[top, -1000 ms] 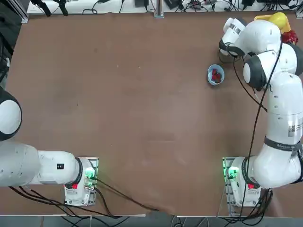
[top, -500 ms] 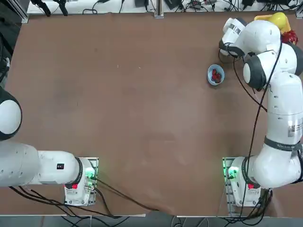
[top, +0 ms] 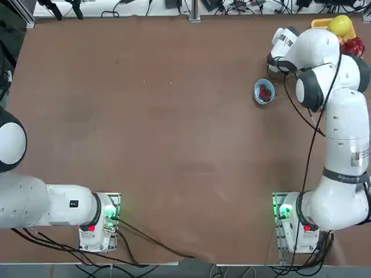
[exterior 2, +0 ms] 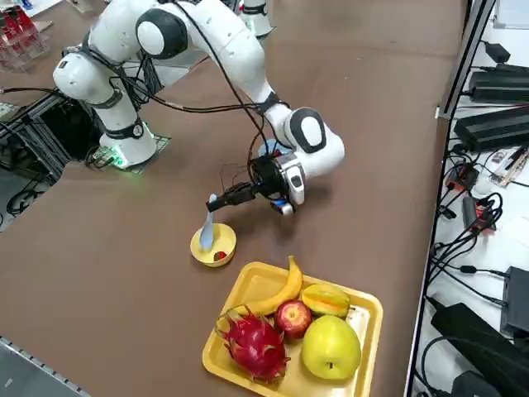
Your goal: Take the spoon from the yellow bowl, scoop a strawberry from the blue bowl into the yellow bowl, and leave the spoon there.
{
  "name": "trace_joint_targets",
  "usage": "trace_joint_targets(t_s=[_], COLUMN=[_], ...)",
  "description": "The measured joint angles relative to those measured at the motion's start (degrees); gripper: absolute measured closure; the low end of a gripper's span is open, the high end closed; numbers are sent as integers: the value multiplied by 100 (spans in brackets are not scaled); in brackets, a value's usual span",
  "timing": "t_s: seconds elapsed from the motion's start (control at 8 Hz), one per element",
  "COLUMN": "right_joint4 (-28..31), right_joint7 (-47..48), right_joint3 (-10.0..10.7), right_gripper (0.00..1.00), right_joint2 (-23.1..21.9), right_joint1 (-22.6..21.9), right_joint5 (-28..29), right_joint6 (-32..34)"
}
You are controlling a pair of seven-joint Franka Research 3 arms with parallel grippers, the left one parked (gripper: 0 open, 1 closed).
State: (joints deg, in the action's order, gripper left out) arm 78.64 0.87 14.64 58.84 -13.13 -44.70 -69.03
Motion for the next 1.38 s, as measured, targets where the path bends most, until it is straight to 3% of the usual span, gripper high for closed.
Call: trace_joint_targets(t_s=[0.25,0.38,0.88,1.0,1.38], right_joint4=[0,-1,-188,-374,-1062], right_joint7=[214,266,350,352,352], right_joint3=[-1,0,3,3,5], right_gripper=[84,76,7,0,0], right_joint2=[77,79,78,72,-26], right_joint1=[1,3,-2,-20,-149], right_joint5=[4,4,193,379,1084], right_joint6=[-92,-157,-230,-230,-216])
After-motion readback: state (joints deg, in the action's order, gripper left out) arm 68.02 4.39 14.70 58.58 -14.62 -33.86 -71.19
